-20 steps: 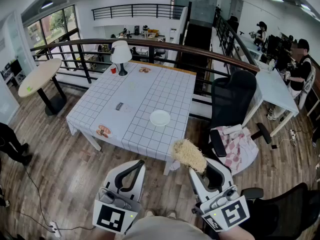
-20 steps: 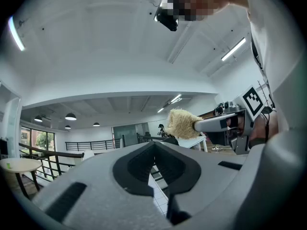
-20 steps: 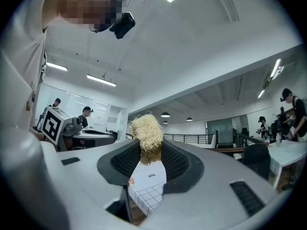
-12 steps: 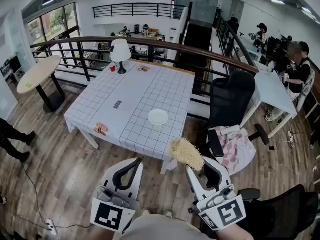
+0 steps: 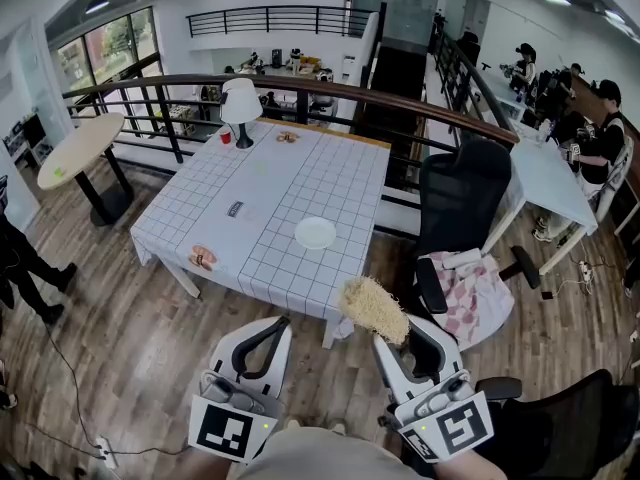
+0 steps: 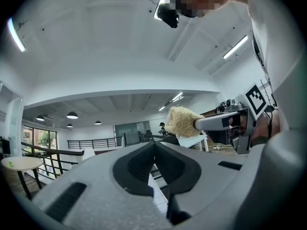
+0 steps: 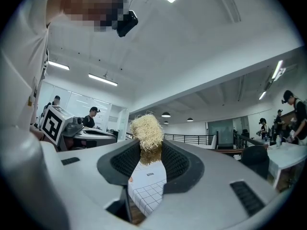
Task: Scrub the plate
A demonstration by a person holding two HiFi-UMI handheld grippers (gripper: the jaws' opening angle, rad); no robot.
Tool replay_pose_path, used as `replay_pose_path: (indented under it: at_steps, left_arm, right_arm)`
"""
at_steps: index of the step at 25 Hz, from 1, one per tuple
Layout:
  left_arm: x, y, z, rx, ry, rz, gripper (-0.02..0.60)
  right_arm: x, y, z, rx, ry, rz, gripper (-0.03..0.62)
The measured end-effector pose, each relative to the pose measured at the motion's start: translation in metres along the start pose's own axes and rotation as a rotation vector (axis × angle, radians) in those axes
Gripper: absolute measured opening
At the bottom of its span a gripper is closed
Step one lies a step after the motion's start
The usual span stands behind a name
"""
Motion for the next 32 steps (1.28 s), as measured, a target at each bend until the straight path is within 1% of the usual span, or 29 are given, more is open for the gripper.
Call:
replay_pose_path:
  at_steps: [5, 10, 13, 17, 27, 32]
  left_arm:
    - [0.009, -0.002, 0.004, -0.006, -0.014, -0.002, 0.014]
    - [0.022, -0.001, 0.010, -0.020, -0.011, -0.001, 0.014]
    - [0.028, 0.001, 0.012, -0.028, -0.036, -0.010, 0.014]
    - [0.036, 0.004, 0.016, -0.021, -0.070, -0.047, 0.014]
    - [0.061, 0.005, 0.018, -0.042, -0.093, -0.026, 0.014]
    - [0.078, 0.005, 0.018, -0.067, -0.079, -0.015, 0.014]
  right_arm:
    - [0.005, 0.004, -0.006, 0.004, -0.012, 0.016, 0.135]
    - [0.013, 0.011, -0.014, 0.002, -0.023, 0.036, 0.135]
    - [0.019, 0.013, -0.017, 0.004, -0.035, 0.043, 0.135]
    - [0.028, 0.018, -0.024, 0.000, -0.041, 0.059, 0.135]
    - [0.044, 0.027, -0.043, 0.015, -0.066, 0.083, 0.135]
    - [0.049, 0.029, -0.050, 0.023, -0.082, 0.089, 0.135]
Point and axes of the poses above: the fingertips, and each gripper's own axes: z forward along the fingers, x to its right, y out of its underside, the point moved 10 cm from there along -z, backward along the fingers, and after that the axes turned 4 degrees about -y, right-handed, at the moved point
